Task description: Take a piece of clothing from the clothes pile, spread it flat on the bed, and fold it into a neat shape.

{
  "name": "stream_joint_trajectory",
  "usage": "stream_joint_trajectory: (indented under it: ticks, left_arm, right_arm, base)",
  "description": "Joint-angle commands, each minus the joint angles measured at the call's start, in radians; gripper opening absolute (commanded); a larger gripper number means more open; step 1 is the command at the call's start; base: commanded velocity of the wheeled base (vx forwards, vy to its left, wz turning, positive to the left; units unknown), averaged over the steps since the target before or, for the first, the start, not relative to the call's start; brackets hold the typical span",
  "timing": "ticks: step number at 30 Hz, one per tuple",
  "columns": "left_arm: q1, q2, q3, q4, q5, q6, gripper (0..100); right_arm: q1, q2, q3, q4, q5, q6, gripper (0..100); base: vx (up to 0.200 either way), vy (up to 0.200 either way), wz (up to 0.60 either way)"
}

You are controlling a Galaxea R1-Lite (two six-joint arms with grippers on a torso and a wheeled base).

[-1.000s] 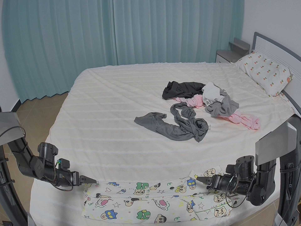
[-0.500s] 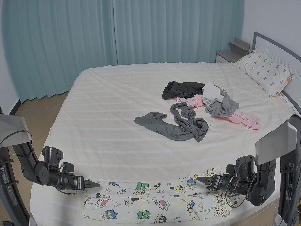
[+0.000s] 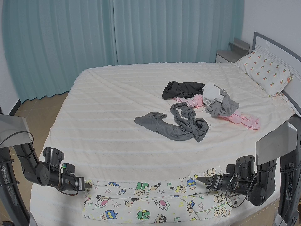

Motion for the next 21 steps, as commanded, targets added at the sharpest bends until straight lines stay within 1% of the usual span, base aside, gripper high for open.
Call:
stream_joint_trajectory:
  ticks: [1,3,5,6,11,13,18,21]
  left_arm:
    - [0.008,-0.019,0.0,-0.002,-0.001,-0.009,0]
    - [0.012,-0.059,0.006,-0.03,-0.007,-0.051,0]
    - [0.011,-0.07,0.017,-0.076,-0.009,-0.071,0]
    - [0.011,-0.073,0.021,-0.096,-0.009,-0.072,0]
    - [0.011,-0.07,0.084,-0.294,-0.01,-0.078,0]
    - [0.011,-0.067,0.104,-0.371,-0.012,-0.078,0]
    - [0.009,-0.067,0.11,-0.487,-0.027,-0.077,0]
    - [0.008,-0.056,0.11,-0.53,-0.029,-0.077,0]
  right_arm:
    - [0.0,-0.001,0.0,-0.012,0.0,0.0,100]
    - [0.0,-0.001,0.0,-0.012,0.0,0.0,100]
    - [0.0,0.001,0.0,-0.012,0.0,0.0,100]
    - [0.0,0.002,-0.001,-0.012,0.0,0.0,100]
    - [-0.003,0.013,-0.017,-0.012,0.002,0.006,100]
    - [-0.017,0.022,-0.037,-0.01,0.002,0.006,100]
    - [-0.04,0.036,-0.05,-0.01,0.002,0.008,100]
    - [-0.04,0.037,-0.049,-0.01,0.011,0.008,100]
  base:
    - [0.0,0.0,0.0]
    - [0.0,0.0,0.0]
    - [0.0,0.0,0.0]
    - [0.0,0.0,0.0]
    - [0.0,0.0,0.0]
    - [0.0,0.0,0.0]
    - [0.0,0.0,0.0]
    - [0.0,0.0,0.0]
